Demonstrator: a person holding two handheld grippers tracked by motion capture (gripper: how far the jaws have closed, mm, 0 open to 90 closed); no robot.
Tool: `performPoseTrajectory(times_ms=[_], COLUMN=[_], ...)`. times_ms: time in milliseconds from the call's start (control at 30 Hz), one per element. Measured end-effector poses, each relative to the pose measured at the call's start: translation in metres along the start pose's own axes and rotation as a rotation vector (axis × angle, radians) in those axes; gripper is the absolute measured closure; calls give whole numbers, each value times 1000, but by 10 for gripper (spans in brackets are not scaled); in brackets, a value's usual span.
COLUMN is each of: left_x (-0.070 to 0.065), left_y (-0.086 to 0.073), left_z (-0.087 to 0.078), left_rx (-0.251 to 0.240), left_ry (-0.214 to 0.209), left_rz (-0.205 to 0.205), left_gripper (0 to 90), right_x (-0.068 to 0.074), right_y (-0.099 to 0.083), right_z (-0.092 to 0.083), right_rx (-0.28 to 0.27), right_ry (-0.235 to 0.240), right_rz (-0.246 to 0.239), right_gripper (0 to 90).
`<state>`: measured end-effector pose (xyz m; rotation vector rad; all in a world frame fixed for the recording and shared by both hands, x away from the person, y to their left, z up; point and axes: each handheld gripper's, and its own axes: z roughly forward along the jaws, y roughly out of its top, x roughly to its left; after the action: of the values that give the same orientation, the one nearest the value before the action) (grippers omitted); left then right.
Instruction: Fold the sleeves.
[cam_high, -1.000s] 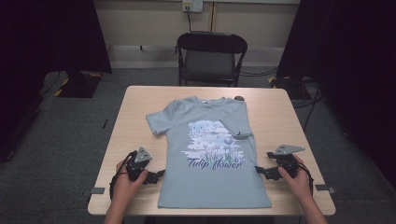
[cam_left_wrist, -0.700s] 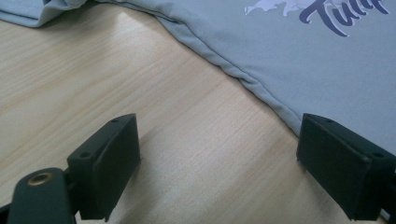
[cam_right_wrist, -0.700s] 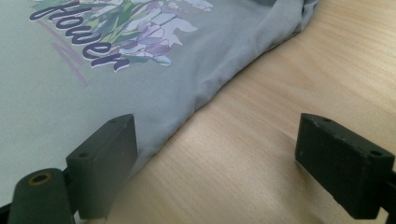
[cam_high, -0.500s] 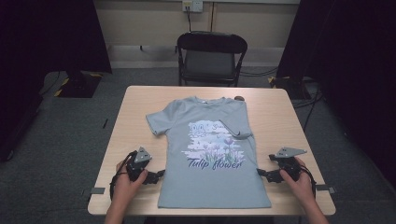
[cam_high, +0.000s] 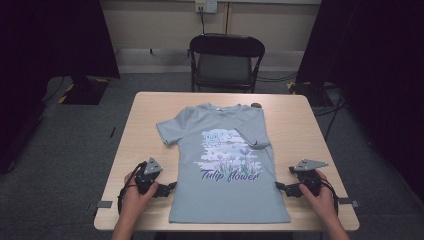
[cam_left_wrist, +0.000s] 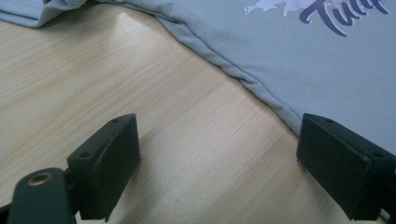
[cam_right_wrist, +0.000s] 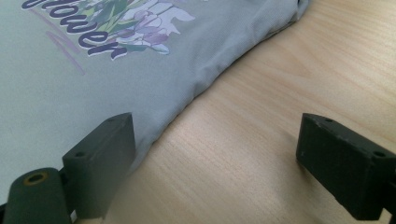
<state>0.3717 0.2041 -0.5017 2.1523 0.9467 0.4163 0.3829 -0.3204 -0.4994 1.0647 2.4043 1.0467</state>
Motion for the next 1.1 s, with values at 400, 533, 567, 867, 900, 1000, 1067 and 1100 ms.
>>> performPoseTrajectory(times_ms=[400, 533, 567, 867, 900, 1000, 1067, 1100], left_x=[-1, -4, -4, 0, 1, 9, 15, 18], left_y=[0, 1, 1, 14, 15, 19, 22, 25], left_z=[0, 0, 1, -2, -2, -1, 0, 1], left_rx=[1, -11, -11, -70, -77, -89, -85, -85], left_ry=[7, 14, 7, -41, -43, -38, -27, -22], left_rz=[-6, -27, -26, -87, -96, -109, -118, -118], left_gripper=[131, 168, 168, 176, 176, 172, 172, 173], right_x=[0, 0, 0, 1, 1, 1, 1, 1], right_y=[0, 0, 0, 0, 0, 0, 0, 0], right_z=[0, 0, 0, 0, 0, 0, 0, 0], right_rx=[0, -1, -1, 0, 0, 0, 0, 0], right_ry=[-1, -3, -3, -7, -7, -7, -7, -7], right_rz=[4, 4, 4, 7, 7, 7, 7, 7], right_gripper=[108, 108, 108, 107, 107, 107, 107, 107])
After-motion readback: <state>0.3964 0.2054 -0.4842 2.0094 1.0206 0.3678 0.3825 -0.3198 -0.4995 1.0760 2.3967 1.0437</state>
